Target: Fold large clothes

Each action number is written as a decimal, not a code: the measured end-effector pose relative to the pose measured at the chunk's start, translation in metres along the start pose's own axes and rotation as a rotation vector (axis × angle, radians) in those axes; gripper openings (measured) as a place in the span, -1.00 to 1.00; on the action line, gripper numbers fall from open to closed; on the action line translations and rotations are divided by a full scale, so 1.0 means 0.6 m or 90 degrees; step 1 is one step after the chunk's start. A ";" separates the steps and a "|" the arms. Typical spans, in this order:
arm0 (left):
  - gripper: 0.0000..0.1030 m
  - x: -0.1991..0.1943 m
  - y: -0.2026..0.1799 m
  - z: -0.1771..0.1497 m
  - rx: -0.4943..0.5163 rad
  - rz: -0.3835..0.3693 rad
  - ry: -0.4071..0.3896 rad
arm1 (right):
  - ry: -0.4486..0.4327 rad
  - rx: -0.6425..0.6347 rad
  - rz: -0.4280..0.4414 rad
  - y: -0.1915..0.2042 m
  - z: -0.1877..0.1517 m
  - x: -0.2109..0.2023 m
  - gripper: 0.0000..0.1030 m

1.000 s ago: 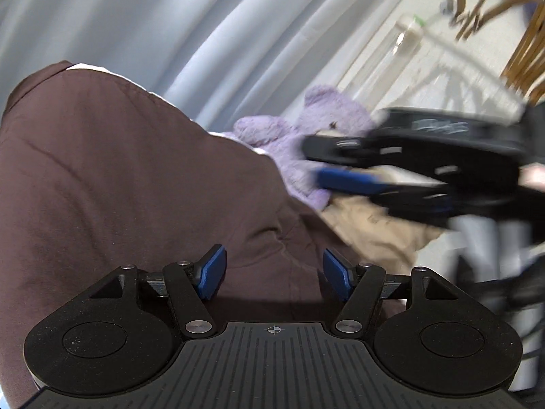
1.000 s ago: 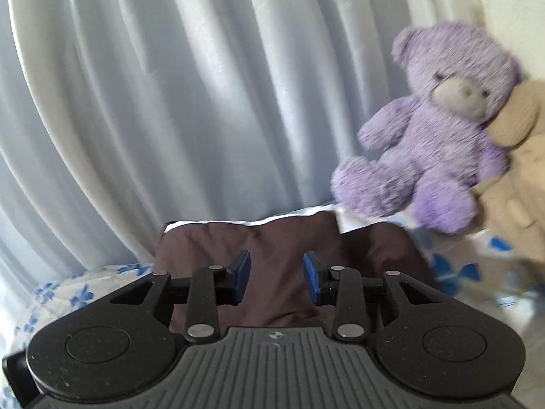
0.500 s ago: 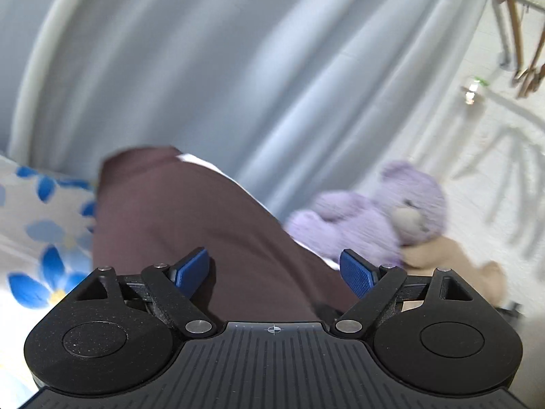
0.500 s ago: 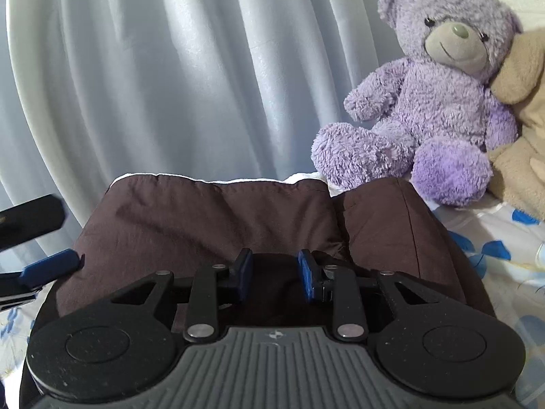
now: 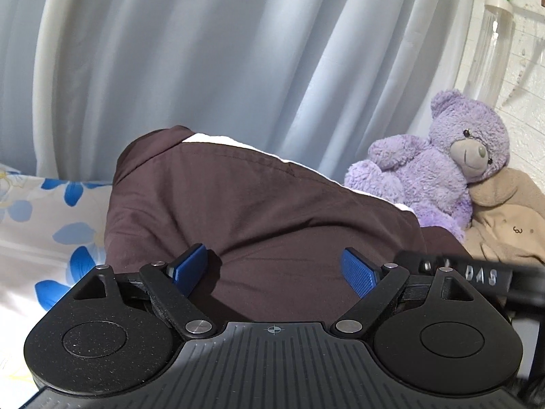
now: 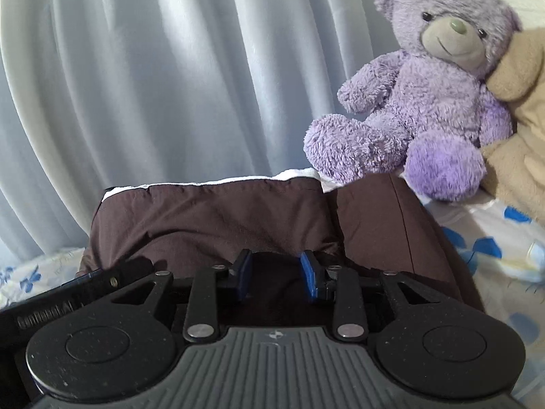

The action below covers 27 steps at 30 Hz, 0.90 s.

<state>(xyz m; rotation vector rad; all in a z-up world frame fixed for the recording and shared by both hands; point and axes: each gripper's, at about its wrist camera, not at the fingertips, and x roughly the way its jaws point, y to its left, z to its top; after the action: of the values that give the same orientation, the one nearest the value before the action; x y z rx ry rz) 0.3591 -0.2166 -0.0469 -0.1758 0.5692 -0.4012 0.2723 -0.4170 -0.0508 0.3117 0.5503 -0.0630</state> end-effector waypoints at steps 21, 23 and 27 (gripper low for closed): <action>0.96 0.086 0.036 0.038 -0.035 0.005 0.068 | -0.014 -0.013 0.012 -0.036 -0.004 0.070 -0.25; 0.97 0.090 0.034 0.036 -0.029 0.009 0.066 | -0.017 -0.013 0.013 -0.035 -0.006 0.071 -0.24; 0.99 0.078 0.045 0.042 -0.042 -0.007 0.067 | -0.020 0.006 0.026 -0.037 0.001 0.058 -0.23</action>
<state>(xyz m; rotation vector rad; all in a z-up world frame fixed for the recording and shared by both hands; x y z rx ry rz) 0.4175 -0.2103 -0.0559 -0.2216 0.6861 -0.4046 0.2991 -0.4374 -0.0746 0.3303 0.5125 -0.0317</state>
